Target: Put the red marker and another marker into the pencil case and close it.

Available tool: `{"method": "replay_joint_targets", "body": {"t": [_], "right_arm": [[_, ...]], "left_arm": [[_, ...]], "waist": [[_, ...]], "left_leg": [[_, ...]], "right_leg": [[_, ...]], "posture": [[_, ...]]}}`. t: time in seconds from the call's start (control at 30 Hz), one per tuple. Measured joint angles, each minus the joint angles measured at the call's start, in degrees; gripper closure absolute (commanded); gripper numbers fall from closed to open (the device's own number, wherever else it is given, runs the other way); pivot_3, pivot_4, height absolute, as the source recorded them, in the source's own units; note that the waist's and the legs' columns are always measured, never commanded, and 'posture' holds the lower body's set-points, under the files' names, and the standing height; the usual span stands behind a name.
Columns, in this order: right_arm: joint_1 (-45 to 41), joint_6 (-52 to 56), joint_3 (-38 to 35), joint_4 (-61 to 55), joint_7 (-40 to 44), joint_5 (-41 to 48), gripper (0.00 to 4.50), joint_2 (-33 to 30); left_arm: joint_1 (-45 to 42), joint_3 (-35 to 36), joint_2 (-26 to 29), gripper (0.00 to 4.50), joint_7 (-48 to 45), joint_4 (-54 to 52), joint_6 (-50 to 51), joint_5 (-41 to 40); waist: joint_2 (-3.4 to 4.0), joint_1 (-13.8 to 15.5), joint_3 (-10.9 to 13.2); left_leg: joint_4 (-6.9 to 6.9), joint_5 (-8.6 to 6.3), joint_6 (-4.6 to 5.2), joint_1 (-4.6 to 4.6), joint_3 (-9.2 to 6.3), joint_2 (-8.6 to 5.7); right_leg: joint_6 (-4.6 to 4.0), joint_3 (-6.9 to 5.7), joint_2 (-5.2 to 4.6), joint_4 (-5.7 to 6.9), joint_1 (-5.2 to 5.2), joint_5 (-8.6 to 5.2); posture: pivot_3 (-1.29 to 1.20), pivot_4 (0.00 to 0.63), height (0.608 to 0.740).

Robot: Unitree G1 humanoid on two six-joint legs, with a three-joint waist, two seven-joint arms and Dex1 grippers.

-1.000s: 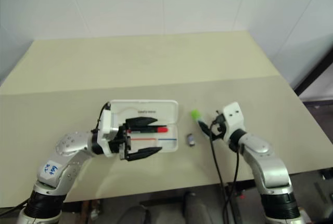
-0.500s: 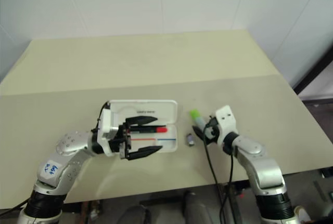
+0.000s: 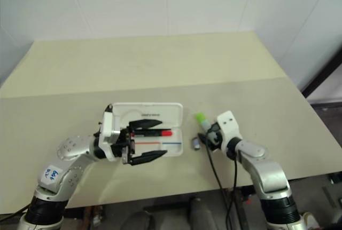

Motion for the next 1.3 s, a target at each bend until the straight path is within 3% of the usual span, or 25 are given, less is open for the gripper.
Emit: {"method": "replay_joint_targets", "body": {"t": [0.17,0.2,0.57,0.77,1.0,1.3], "right_arm": [[-0.02,1.05,0.33,-0.95,0.07,0.08,3.34,-0.01],[-0.03,1.02,0.33,-1.03,0.14,0.07,3.40,-0.06],[-1.06,-0.23,0.24,0.00,2.36,0.05,3.40,-1.88],[-1.21,-2.61,-4.32,0.73,2.39,0.00,3.40,-5.00],[-2.29,-2.87,-10.14,-2.76,4.25,3.69,3.40,-7.42],[-5.74,1.28,-12.44,-11.53,9.20,14.02,3.40,-10.27]], "left_arm": [[-0.01,-0.05,-0.08,0.00,-0.02,-0.21,0.05,-0.39],[-0.01,-0.05,-0.07,0.00,-0.03,-0.21,0.05,-0.39],[-1.21,-0.06,-0.15,0.00,-1.54,0.96,-0.40,-0.95],[-2.35,1.32,0.50,0.00,-3.07,3.04,-0.95,-1.32],[-3.00,6.37,5.09,0.00,-6.26,8.17,-3.20,-1.75],[-0.06,15.03,12.65,0.00,-8.21,9.04,-2.91,-3.94]], "waist": [[-0.01,0.02,-0.01],[-0.01,0.01,0.00],[-0.02,0.00,0.01],[-0.04,-0.03,0.07],[-0.04,-0.74,0.09],[0.04,-1.16,0.15]], "left_leg": [[0.00,-0.02,0.02,0.00,0.01,0.00],[0.00,-0.02,0.03,0.00,0.02,0.00],[-0.01,-0.11,0.10,-0.01,0.19,-0.01],[-0.24,-0.19,0.22,-0.13,0.36,-0.02],[-0.70,-0.34,0.46,-0.09,0.52,0.06],[-0.70,-0.67,0.69,-0.09,0.56,0.13]], "right_leg": [[0.12,0.01,0.00,-0.25,0.06,0.08],[0.14,0.03,0.00,-0.30,0.06,0.10],[0.22,0.21,0.00,-0.43,-0.01,0.14],[0.35,0.36,0.02,-0.44,-0.37,0.18],[1.05,0.44,0.12,-0.34,-0.46,0.34],[1.15,0.40,0.06,-0.35,-0.67,0.38]], "posture": [[0.00,0.150,0.740],[0.00,0.150,0.740],[0.00,0.150,0.740],[0.00,0.150,0.740],[0.00,0.150,0.740],[0.00,0.150,0.740]]}}
